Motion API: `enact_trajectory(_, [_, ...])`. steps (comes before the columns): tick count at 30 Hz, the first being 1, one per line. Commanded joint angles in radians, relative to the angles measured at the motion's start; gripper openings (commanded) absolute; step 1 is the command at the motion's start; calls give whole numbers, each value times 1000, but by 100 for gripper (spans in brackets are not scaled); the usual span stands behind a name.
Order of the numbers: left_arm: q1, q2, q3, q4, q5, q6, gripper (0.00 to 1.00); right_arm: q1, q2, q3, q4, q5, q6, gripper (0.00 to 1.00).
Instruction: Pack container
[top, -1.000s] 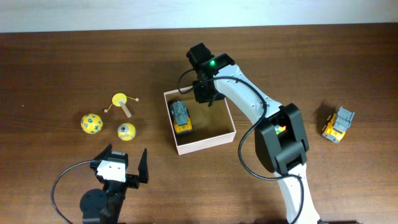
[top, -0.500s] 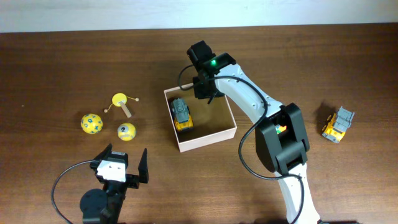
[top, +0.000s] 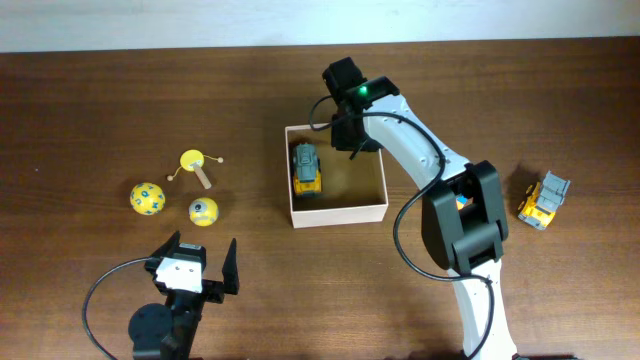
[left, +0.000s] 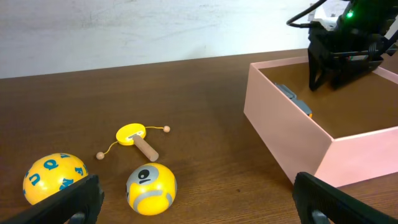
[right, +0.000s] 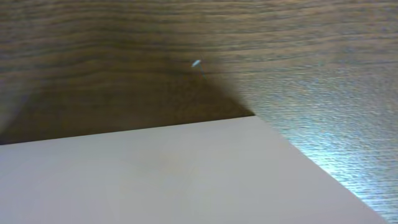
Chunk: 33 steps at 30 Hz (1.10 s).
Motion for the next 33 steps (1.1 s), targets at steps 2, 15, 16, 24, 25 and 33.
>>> enact_trajectory(2, [6,-8,-5,2,10,16,99,-6,-15,-5,-4,29,68,39])
enact_trajectory(15, [6,-8,-6,2,10,16,99,-6,-15,-5,-19,31,128,40])
enact_trajectory(16, [6,-8,-6,2,10,16,99,-6,-16,-4,-19,30,117,39])
enact_trajectory(24, [6,-8,-6,2,10,16,99,-6,-43,76,-86,28,99,40])
enact_trajectory(25, [6,-8,-6,2,10,16,99,-6,-46,92,-95,28,99,40])
enact_trajectory(33, [6,-8,-6,2,10,16,99,-4,-46,201,-197,23,79,45])
